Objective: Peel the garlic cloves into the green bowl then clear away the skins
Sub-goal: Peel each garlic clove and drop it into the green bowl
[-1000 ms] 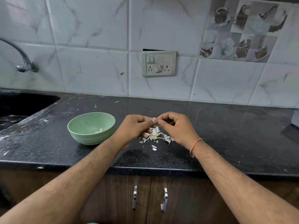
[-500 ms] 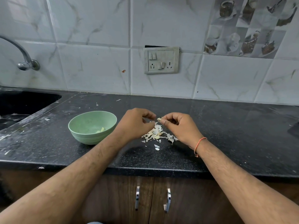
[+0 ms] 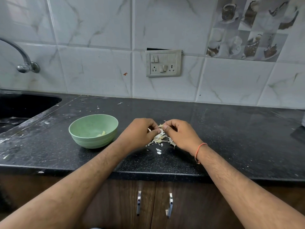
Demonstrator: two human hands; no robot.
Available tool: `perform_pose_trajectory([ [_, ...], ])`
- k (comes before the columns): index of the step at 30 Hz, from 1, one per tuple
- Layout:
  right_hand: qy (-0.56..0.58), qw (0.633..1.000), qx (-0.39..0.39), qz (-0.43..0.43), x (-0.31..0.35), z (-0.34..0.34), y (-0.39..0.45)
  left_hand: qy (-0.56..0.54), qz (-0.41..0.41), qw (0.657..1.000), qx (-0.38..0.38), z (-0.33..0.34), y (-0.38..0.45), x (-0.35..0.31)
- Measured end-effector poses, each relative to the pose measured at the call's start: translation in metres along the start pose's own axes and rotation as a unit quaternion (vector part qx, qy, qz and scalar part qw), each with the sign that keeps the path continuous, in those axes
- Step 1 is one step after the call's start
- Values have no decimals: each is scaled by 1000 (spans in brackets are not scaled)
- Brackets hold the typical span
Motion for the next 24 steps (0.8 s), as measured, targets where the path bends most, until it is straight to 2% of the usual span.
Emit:
perform_pose_trajectory([
  [6, -57, 998, 19, 12, -1, -4, -1, 74, 21, 997, 2, -4, 0, 0],
  [11, -128, 990, 35, -45, 15, -8, -4, 92, 58, 994, 14, -6, 1, -12],
  [18, -289, 941, 63, -165, 34, -7, -8, 146, 82, 985, 29, -5, 0, -12],
  [21, -329, 925, 60, -180, 39, -7, -8, 182, 91, 979, 6, -9, -3, -18],
  [24, -321, 931, 48, -169, 41, -9, -8, 193, 75, 978, -22, -18, -2, -20],
])
Point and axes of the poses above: each hand's wrist, its own y-axis towards the middle knuckle, its own z-axis out of the palm, x = y × z, the point moved 7 cm from there along y, towards the middle knuckle, and after that the axes turned 2 degrees about z, right-handed, at the moved point
